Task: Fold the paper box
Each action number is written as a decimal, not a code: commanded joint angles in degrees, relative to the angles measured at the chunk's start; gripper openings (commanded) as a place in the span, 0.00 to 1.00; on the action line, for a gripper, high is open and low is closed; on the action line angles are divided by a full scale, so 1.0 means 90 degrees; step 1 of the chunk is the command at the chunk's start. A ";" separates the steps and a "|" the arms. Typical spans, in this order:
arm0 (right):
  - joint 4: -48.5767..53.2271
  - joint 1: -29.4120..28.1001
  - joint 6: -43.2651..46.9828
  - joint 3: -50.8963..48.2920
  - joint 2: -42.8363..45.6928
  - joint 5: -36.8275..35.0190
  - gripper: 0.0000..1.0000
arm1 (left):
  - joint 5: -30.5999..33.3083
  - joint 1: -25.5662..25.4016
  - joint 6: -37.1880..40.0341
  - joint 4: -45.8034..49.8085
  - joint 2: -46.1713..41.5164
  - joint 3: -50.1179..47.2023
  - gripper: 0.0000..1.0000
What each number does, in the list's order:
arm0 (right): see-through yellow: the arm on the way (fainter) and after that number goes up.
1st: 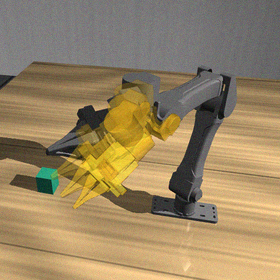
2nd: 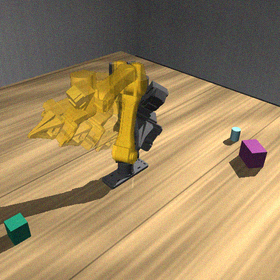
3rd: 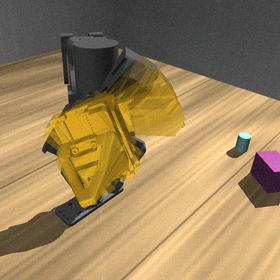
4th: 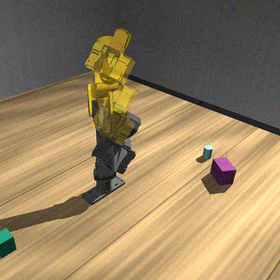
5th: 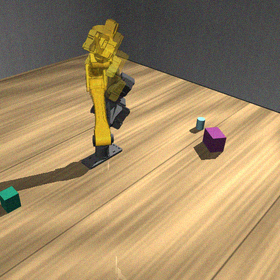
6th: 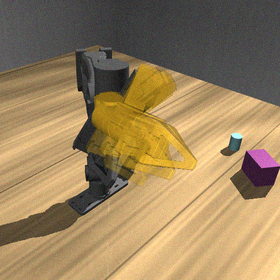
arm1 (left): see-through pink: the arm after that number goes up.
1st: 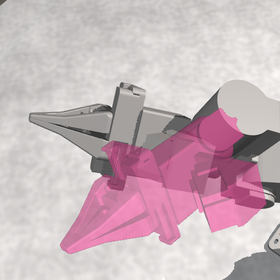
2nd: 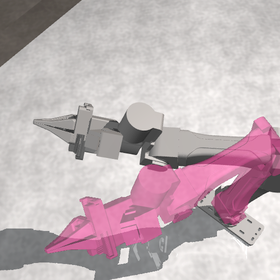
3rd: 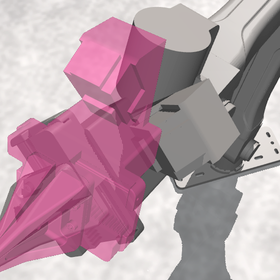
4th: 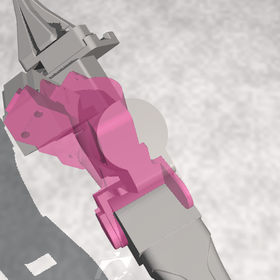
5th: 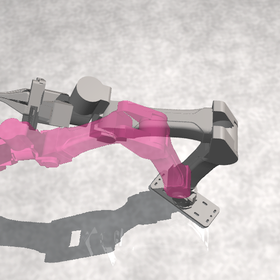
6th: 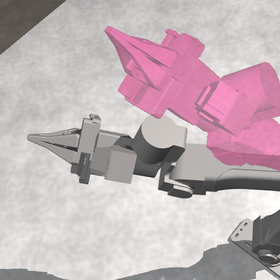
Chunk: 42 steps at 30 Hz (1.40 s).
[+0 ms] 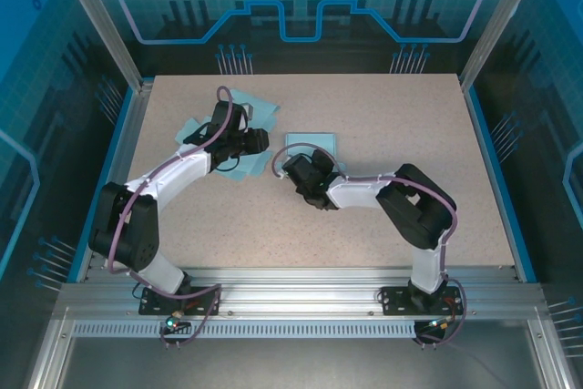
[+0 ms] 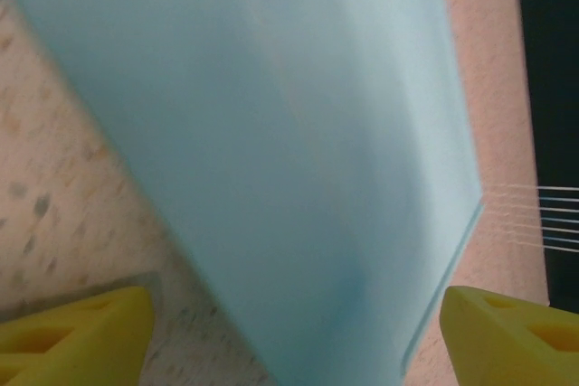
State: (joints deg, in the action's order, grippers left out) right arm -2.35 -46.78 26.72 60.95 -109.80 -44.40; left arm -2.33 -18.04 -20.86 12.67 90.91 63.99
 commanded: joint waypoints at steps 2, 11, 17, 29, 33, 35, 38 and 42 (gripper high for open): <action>-0.0652 0.0152 0.0226 0.0150 -0.0310 -0.0340 0.78 | 0.0091 0.0062 0.0047 0.0028 -0.0170 -0.0014 0.45; -0.0890 0.0147 0.0433 0.0182 -0.0319 -0.0230 0.31 | 0.0083 0.0098 0.0053 0.0020 -0.0104 -0.0001 0.45; -0.0930 0.0128 0.0680 0.0249 -0.0381 -0.0258 0.03 | 0.0067 0.0154 0.0053 0.0033 -0.0135 -0.0010 0.45; 0.2148 0.0025 0.0303 0.1320 0.0353 0.0329 0.00 | 0.0126 0.0232 0.0157 0.0140 -0.0581 -0.0059 0.45; 0.4348 0.0032 -0.0090 0.2101 0.0571 0.1034 0.00 | 0.0218 0.0257 0.0209 0.0194 -0.0798 -0.0102 0.45; 0.5175 0.0048 -0.0160 0.2372 0.0684 0.1487 0.00 | 0.0242 0.0290 0.0248 0.0220 -0.0885 -0.0132 0.45; 0.6217 0.0106 -0.0234 0.2770 0.0831 0.2217 0.00 | 0.0221 0.0361 0.0298 0.0224 -0.0984 -0.0200 0.48; 0.7066 0.0223 -0.0175 0.3091 0.0945 0.3032 0.00 | 0.0034 0.0541 0.0254 0.0183 -0.1103 -0.0328 0.48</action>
State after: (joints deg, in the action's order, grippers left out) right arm 48.42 -45.74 25.69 86.56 -102.87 -25.23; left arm -1.28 -14.52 -19.40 13.63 83.00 62.28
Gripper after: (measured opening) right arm 0.062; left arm 0.483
